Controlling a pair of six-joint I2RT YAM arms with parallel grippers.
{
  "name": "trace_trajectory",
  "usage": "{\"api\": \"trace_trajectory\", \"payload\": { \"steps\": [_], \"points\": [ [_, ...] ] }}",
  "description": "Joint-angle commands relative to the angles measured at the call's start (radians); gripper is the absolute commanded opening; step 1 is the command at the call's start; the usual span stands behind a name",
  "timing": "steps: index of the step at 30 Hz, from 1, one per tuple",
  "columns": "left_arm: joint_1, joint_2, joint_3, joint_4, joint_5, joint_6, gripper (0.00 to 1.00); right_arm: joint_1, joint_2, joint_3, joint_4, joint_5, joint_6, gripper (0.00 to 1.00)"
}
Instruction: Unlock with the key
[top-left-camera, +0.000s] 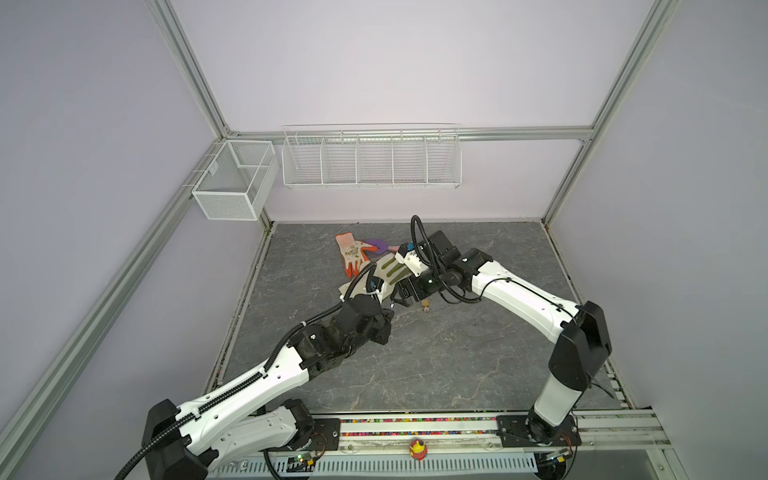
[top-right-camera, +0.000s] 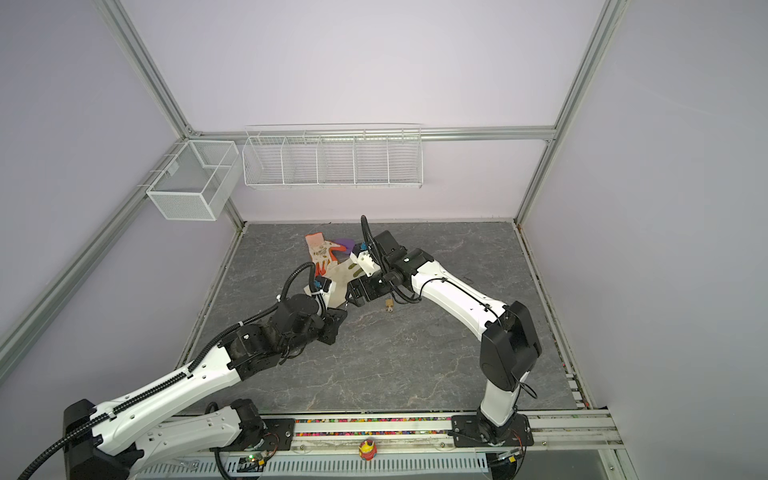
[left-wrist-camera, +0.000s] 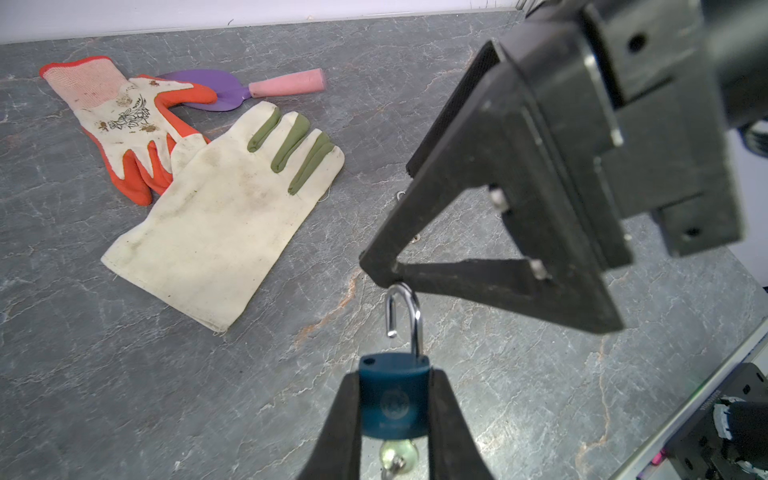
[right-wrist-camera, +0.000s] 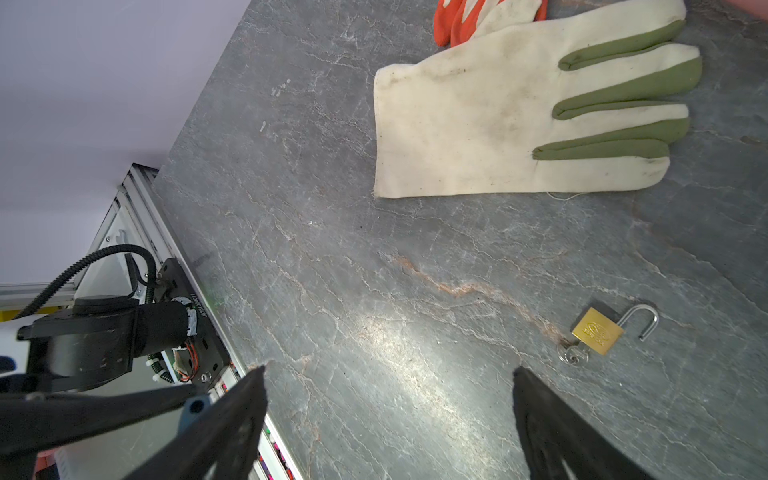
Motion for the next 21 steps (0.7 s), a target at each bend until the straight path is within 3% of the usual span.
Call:
{"api": "trace_trajectory", "payload": {
  "steps": [1,9,21],
  "points": [
    [-0.002,-0.011,-0.006,0.027,-0.002,0.022,0.00,-0.011,-0.038,-0.046,0.015,-0.042,-0.029,0.93],
    [-0.002,0.009,-0.007,0.032,0.016,0.029,0.00,-0.027,-0.119,-0.062,0.037,0.008,0.002,0.95],
    [-0.002,0.016,0.011,0.033,0.013,0.039,0.00,-0.012,0.010,0.057,-0.052,-0.053,-0.033,0.95]
  ]
}}
